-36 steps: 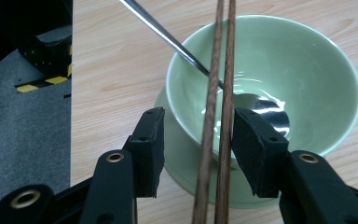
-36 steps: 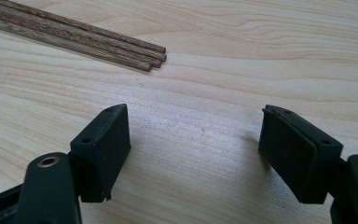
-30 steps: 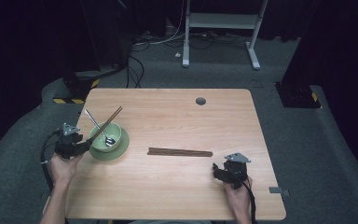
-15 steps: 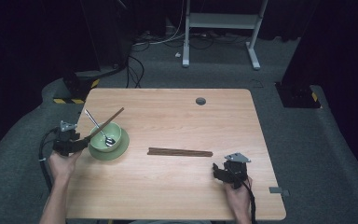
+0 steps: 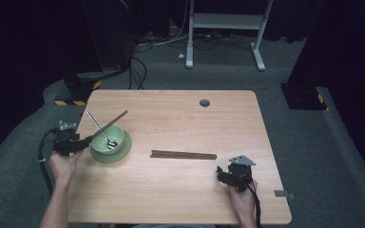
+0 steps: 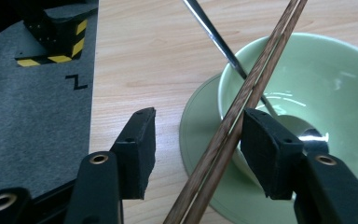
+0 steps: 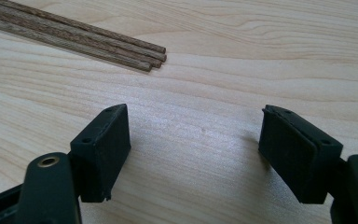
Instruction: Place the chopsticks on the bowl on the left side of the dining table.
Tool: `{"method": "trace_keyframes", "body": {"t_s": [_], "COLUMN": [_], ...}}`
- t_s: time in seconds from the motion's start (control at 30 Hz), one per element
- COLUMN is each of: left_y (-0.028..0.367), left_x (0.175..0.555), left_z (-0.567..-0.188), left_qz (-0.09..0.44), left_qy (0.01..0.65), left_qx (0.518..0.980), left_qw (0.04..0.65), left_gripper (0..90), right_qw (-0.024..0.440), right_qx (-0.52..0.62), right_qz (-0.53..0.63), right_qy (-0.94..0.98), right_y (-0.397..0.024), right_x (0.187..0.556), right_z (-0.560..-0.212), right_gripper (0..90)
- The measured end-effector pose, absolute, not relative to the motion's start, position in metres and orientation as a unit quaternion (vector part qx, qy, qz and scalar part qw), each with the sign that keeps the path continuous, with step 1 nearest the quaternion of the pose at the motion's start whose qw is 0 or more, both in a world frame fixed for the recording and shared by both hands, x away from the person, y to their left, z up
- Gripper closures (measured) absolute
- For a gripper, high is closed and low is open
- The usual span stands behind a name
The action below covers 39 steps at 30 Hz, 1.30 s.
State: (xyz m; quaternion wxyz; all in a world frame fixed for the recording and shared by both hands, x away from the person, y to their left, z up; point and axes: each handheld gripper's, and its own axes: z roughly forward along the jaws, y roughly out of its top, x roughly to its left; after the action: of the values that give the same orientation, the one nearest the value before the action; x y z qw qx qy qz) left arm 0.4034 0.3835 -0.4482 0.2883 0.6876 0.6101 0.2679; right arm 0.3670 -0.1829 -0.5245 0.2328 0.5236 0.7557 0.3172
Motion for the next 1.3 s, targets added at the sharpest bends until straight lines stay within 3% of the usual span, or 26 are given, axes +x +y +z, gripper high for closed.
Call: {"method": "trace_keyframes", "body": {"t_s": [0.57, 1.3], "left_y": [0.353, 0.312], "left_x": [0.426, 0.474], "left_z": [-0.426, -0.428], "left_qz": [0.25, 0.237], "left_qy": [0.586, 0.584], "left_qx": [0.692, 0.711], "left_qw": [0.339, 0.312], "left_gripper": [38.3, 34.1], "right_qw": [0.232, 0.233], "right_qx": [0.524, 0.523], "right_qz": [0.317, 0.317], "right_qy": [0.755, 0.756], "right_y": [-0.183, -0.183], "right_x": [0.367, 0.367], "right_z": [-0.524, -0.525], "right_gripper": [24.2, 24.2]}}
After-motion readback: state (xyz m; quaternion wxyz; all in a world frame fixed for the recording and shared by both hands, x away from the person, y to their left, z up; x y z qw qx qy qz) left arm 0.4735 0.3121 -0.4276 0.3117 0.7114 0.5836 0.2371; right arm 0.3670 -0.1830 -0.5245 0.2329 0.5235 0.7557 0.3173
